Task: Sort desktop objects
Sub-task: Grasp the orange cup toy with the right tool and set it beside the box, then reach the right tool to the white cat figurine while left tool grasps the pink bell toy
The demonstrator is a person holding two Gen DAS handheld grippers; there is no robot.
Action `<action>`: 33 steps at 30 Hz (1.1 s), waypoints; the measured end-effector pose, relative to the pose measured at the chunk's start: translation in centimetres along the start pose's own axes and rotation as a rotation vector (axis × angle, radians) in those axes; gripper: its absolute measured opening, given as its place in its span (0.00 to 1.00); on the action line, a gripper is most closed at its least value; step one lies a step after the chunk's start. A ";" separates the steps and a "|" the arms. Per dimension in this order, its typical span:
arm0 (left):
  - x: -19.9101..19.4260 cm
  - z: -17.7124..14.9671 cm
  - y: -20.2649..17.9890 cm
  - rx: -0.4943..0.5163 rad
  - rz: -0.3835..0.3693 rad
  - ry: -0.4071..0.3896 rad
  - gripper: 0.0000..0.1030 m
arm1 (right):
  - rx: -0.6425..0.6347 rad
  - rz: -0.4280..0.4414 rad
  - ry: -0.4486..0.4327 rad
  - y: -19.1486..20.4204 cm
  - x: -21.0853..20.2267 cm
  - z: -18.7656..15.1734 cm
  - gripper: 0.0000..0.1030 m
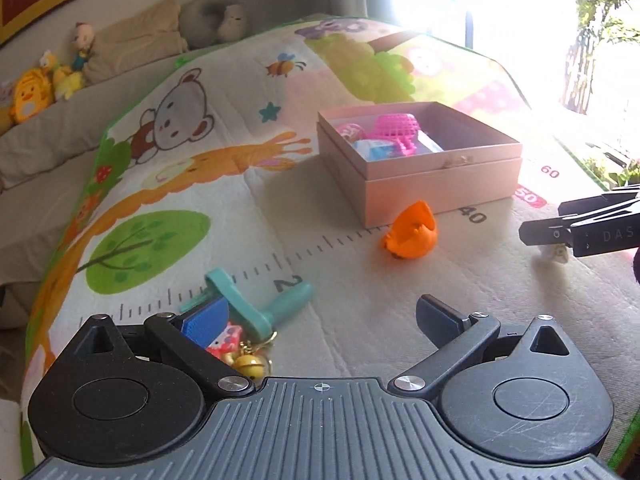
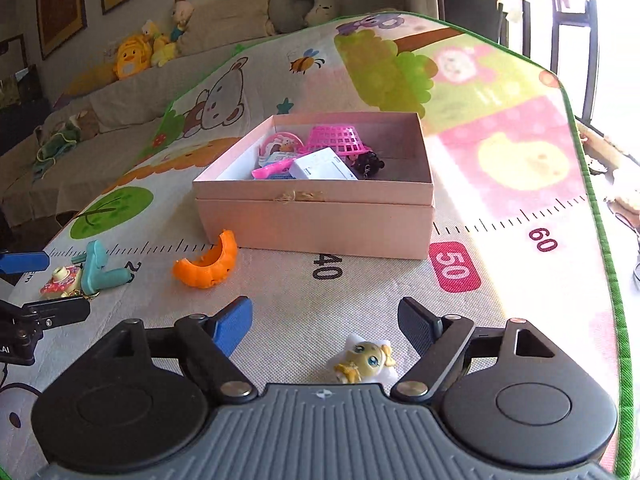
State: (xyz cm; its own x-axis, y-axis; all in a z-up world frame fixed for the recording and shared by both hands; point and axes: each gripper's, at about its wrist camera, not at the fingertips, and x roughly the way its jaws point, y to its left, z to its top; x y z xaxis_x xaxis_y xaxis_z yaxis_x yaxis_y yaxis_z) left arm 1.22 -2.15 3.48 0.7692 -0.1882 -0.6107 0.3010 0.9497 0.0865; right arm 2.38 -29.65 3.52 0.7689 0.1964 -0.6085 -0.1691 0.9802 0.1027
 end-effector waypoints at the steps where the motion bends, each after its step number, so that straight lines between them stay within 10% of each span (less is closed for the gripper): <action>1: 0.3 0.0 -0.5 0.011 -0.012 0.008 1.00 | -0.008 0.000 -0.002 -0.2 -0.3 -0.2 0.80; 7: 2.2 -0.5 -3.1 0.041 -0.068 0.059 1.00 | -0.082 -0.018 0.001 -0.2 -1.5 -2.4 0.81; 15: 5.3 1.2 -4.9 0.035 -0.074 0.062 1.00 | -0.067 -0.042 0.023 -0.4 -0.2 -3.0 0.53; 23: 9.4 4.7 -6.5 0.020 -0.056 0.069 0.98 | -0.088 -0.064 0.036 0.2 -0.6 -2.5 0.47; 27: 9.8 4.8 -6.7 0.030 -0.059 0.085 0.71 | -0.109 -0.061 0.046 0.6 -0.4 -2.0 0.47; 33: 8.4 4.0 -5.9 0.024 -0.072 0.076 0.57 | -0.102 -0.066 0.065 0.6 0.3 -1.7 0.45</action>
State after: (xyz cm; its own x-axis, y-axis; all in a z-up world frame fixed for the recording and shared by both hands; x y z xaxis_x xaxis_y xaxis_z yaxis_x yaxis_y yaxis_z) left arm 8.16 -10.36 0.95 0.7002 -0.2350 -0.6742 0.3677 0.9281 0.0585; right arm 1.47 -29.05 2.05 0.7390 0.1265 -0.6617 -0.1841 0.9828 -0.0177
